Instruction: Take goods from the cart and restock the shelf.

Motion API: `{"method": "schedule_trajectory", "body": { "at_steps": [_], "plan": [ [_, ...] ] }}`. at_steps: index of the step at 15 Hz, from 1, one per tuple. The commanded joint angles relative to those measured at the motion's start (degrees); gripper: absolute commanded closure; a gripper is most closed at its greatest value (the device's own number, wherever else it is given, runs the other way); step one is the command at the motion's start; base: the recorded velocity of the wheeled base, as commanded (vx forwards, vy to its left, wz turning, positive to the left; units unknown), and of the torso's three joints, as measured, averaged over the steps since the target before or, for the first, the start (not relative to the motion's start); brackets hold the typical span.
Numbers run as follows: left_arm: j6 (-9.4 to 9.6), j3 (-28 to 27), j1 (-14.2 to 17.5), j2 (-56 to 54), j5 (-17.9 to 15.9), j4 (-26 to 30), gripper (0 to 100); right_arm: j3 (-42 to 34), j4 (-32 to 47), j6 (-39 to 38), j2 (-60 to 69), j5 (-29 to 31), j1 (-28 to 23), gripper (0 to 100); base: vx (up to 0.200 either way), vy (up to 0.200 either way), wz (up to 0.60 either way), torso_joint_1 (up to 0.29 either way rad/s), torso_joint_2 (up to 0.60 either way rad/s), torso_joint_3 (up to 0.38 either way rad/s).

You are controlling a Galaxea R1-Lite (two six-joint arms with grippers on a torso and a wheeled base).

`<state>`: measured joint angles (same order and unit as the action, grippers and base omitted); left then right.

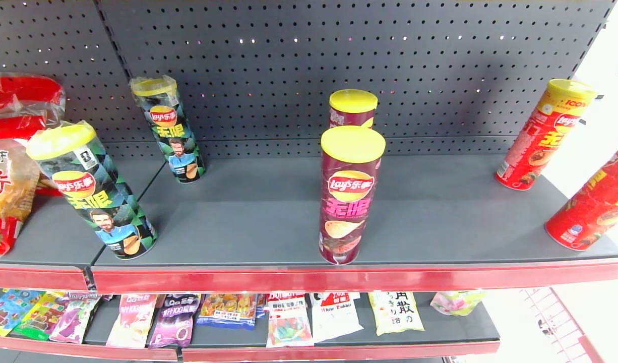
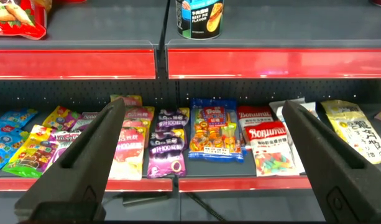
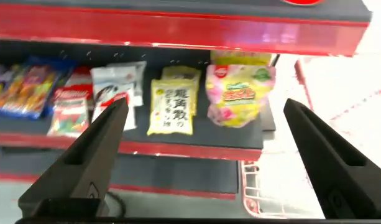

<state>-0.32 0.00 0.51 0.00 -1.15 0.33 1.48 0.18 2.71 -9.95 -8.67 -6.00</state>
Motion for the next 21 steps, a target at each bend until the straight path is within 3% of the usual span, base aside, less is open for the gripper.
{"method": "schedule_trajectory", "body": {
  "at_steps": [1, 3, 5, 6, 8, 21],
  "plan": [
    [-0.03, 0.00, 0.02, 0.00, 0.00, 0.02, 0, -0.07, 0.43, -1.83, 4.23, 0.14, -2.35, 0, 0.000, 0.000, 0.00, 0.000, 0.00, 0.000],
    [-0.03, 0.00, 0.02, 0.00, 0.00, -0.07, 0, -0.07, 0.34, -2.53, 4.23, 1.28, -2.26, 0, 0.000, 0.000, 0.00, 0.000, 0.00, 0.000],
    [-0.03, 0.00, 0.02, 0.00, -0.08, 0.02, 0, -0.68, -0.97, -1.56, 4.85, 3.04, 5.38, 0, 0.000, 0.000, 0.00, 0.000, 0.00, 0.000],
    [-0.03, 0.00, 0.02, 0.00, 0.00, 0.02, 0, -1.48, -0.18, -2.27, 6.70, 7.79, 7.93, 0, 0.000, 0.000, 0.00, 0.000, 0.00, 0.000],
    [-0.03, 0.00, 0.02, 0.00, 0.00, -0.07, 0, -1.48, -0.18, -3.06, 9.95, 8.05, 5.82, 0, 0.000, 0.000, 0.00, 0.000, 0.00, 0.000],
    [-0.03, 0.00, 0.02, 0.00, 0.00, 0.02, 0, -1.48, -0.18, -3.23, 9.86, 8.23, 6.00, 0, 0.000, 0.000, 0.00, 0.000, 0.00, 0.000]
  ]
}}
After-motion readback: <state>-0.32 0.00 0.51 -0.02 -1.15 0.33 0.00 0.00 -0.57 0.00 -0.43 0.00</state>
